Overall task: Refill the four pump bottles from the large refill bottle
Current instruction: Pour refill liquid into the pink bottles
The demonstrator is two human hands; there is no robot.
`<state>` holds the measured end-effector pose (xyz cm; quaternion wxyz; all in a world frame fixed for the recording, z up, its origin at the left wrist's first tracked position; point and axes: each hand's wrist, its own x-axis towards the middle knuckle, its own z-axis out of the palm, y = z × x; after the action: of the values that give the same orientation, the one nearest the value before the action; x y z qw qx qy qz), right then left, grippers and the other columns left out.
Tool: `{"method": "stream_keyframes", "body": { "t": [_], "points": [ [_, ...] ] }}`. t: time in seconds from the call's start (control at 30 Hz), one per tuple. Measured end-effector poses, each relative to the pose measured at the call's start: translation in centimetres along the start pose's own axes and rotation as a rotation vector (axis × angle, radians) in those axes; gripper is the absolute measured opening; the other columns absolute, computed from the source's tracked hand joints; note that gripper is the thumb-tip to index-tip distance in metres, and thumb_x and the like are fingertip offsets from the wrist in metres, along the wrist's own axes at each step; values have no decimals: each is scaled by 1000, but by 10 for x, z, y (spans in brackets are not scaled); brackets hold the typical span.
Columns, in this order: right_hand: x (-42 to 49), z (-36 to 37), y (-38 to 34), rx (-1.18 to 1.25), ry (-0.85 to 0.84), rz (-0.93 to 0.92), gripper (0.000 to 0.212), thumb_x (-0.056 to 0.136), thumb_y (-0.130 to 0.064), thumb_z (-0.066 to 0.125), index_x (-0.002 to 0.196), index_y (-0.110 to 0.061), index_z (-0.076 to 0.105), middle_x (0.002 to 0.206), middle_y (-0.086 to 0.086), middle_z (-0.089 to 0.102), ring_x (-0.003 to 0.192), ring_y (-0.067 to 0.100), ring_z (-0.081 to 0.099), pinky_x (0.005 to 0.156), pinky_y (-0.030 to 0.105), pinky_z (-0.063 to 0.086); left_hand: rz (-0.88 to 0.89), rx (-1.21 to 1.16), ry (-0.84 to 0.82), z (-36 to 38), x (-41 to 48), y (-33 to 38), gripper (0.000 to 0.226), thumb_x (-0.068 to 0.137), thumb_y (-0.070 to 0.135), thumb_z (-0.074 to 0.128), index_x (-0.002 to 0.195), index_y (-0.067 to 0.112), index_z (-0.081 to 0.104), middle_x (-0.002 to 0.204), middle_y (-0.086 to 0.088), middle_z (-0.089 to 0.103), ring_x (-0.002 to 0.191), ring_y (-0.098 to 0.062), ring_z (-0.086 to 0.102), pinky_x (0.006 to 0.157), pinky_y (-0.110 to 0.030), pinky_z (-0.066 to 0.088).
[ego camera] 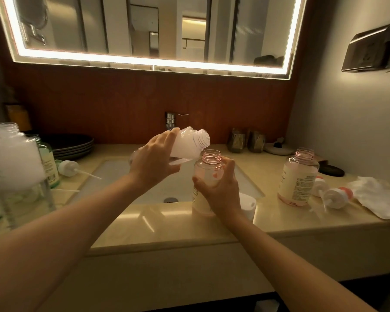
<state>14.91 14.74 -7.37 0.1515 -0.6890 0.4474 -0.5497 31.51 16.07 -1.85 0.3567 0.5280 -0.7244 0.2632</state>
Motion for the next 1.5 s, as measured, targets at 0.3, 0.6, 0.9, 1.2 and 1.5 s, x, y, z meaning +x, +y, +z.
{"method": "stream_keyframes", "body": {
  "t": [0.3,0.6,0.9,1.2,1.5],
  "points": [
    [1,-1,1,-14,-12,2,78,72,-37,75,129,-16,27,133,5,46,115,17,49,83,17,37,88,115,-5,-5,8,4,88,52,22,90,125,-4,48,111,-21,62,96,-38,63,69,-49,55],
    [0,-1,2,-12,-15,-9,78,72,-37,75,130,-16,27,133,6,46,114,20,51,83,19,40,129,163,-27,-7,13,-2,90,50,15,90,127,-3,47,112,-24,61,98,-40,62,77,-56,52],
    [0,-1,3,-8,-16,-21,78,72,-36,76,130,-15,28,133,7,47,115,20,51,83,19,40,190,246,-6,-11,15,-7,87,51,18,90,126,-1,48,112,-23,61,99,-39,62,78,-56,50],
    [0,-3,1,-27,-24,-17,78,72,-37,75,130,-14,28,135,7,46,116,21,51,82,19,39,228,287,-18,-14,17,-8,89,47,17,91,123,-1,49,109,-24,62,95,-40,63,77,-58,50],
    [1,-1,3,-22,-19,-16,79,72,-38,75,130,-15,28,135,6,47,115,21,51,82,20,39,239,298,-22,-14,19,-9,89,47,17,91,124,0,49,110,-23,62,96,-39,63,78,-57,50]
  ]
}}
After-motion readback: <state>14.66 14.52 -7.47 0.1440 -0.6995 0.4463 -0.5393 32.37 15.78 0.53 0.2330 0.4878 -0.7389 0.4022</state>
